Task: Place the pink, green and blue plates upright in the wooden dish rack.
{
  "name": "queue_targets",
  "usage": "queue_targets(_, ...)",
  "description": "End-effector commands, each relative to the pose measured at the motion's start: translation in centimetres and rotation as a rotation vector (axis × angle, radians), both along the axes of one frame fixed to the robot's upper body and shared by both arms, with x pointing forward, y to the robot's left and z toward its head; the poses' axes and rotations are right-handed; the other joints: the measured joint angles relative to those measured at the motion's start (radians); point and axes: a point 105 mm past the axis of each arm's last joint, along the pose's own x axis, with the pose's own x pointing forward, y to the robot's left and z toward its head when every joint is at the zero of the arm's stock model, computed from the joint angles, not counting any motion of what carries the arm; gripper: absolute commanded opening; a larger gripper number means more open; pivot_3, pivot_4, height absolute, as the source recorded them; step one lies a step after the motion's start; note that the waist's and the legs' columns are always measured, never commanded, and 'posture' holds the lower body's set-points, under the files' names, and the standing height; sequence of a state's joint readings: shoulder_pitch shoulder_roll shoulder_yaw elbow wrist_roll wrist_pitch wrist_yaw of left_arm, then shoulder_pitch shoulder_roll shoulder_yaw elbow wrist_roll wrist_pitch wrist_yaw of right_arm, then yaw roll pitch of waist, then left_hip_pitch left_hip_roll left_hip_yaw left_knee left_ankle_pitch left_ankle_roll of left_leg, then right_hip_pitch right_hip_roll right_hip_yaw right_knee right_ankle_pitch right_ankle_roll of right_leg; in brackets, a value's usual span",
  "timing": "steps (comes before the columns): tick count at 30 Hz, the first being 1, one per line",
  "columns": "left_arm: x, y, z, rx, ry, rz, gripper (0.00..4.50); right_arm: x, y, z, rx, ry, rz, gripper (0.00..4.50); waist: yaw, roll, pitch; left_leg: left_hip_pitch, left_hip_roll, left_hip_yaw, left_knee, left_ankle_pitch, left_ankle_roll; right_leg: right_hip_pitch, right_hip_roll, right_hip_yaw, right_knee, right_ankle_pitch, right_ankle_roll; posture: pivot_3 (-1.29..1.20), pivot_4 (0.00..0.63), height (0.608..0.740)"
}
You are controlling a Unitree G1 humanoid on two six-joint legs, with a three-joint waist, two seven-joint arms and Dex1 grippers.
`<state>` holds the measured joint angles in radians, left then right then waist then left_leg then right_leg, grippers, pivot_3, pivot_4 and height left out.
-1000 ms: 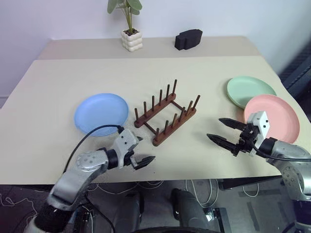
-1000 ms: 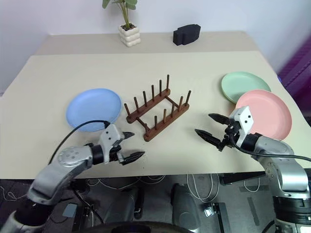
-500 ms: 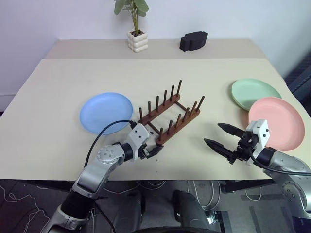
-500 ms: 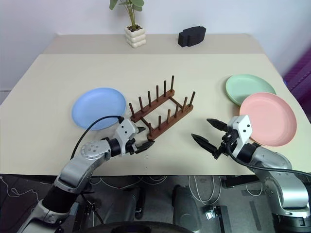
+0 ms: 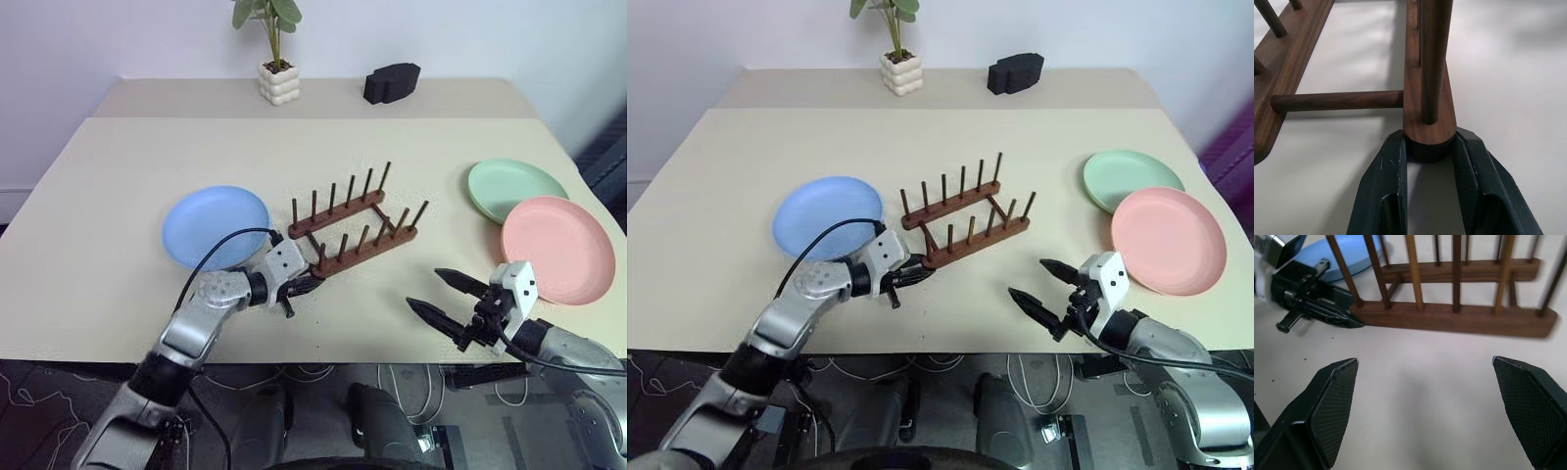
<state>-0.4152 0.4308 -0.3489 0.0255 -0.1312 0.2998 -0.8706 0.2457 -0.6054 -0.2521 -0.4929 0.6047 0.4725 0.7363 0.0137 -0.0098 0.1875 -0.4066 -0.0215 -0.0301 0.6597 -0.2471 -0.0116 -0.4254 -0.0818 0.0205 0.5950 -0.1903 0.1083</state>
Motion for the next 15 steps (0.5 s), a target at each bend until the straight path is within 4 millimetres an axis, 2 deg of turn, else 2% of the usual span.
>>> queue_targets(1, 0.3, -0.8, 0.6, 0.022, -0.028, -0.152, 0.67, -0.3, 1.2, 0.9, 0.003, -0.049, 0.019, 4.50, 0.000, 0.000, 0.000, 0.000, 0.000, 0.000, 0.000, 0.000, 0.000, -0.001, 0.000, 0.000, 0.000, 0.000, 0.000, 0.00, 0.150, 0.736)
queue_targets(7, 1.2, -0.9, 0.2, 0.065, -0.036, -0.244, 0.67, -0.3, 1.2, 1.0, 0.002, -0.061, -0.008, 4.50, -0.001, 0.000, 0.000, -0.001, 0.000, 0.000, 0.000, 0.000, 0.001, -0.001, 0.000, 0.000, 0.000, 0.001, -0.001, 0.00, 0.150, 0.736)
queue_targets(15, 2.0, -0.2, -0.1, 0.069, -0.042, -0.238, 0.67, -0.6, 0.8, 0.7, -0.004, -0.059, -0.022, 4.50, -0.001, 0.000, 0.000, -0.001, 0.000, 0.000, 0.001, -0.001, 0.001, -0.001, 0.000, 0.000, 0.000, 0.000, 0.000, 0.00, 0.150, 0.736)
